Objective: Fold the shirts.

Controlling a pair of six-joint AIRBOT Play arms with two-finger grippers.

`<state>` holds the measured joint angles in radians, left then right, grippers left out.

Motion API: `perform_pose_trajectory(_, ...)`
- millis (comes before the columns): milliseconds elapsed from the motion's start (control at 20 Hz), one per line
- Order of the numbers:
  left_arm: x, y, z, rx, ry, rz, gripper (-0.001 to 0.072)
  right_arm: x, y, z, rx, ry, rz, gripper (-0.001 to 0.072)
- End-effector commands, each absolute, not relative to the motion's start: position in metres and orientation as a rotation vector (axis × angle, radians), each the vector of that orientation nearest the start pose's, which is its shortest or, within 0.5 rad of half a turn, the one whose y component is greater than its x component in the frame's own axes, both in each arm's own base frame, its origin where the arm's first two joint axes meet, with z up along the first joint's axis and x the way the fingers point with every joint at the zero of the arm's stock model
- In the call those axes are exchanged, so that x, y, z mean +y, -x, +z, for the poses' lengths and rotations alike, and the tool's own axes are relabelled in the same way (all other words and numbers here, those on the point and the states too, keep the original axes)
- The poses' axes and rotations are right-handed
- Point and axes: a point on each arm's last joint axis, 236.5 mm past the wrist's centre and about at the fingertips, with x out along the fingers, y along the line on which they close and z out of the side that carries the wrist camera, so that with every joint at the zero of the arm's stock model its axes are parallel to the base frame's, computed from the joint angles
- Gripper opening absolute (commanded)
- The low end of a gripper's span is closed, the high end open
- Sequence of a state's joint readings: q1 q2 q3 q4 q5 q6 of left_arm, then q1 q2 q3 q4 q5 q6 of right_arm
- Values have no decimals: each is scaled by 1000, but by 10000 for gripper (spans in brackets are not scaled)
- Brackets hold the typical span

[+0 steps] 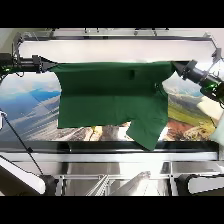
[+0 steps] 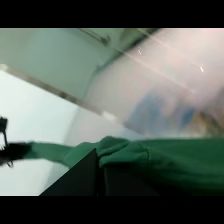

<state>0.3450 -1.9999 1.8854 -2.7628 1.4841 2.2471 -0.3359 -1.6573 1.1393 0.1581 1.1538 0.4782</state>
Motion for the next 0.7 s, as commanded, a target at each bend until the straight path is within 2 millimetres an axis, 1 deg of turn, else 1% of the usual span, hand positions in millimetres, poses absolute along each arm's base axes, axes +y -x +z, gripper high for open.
perform_pose_trajectory(0,-41,-529,26,977,672,-862,15,57,-491,19,668,-826,670,22)
perform_pose_trajectory(100,-37,-517,-11,1063,681,-806,15,55,-479,-10,735,-813,626,22)
perform_pose_trajectory(150,-36,-508,-29,1112,688,-785,15,57,-470,-23,770,-815,616,22)
perform_pose_trajectory(300,-40,-478,-67,1234,726,-762,15,64,-448,-48,837,-848,606,22)
perform_pose_trajectory(400,-44,-463,-82,1284,761,-754,14,68,-437,-59,865,-866,602,22)
perform_pose_trajectory(500,-47,-454,-92,1311,787,-750,15,70,-431,-64,879,-877,598,21)
perform_pose_trajectory(550,-49,-451,-94,1319,794,-751,15,70,-431,-64,879,-879,598,22)
perform_pose_trajectory(650,-50,-450,-94,1320,801,-755,15,69,-437,-58,850,-908,591,21)
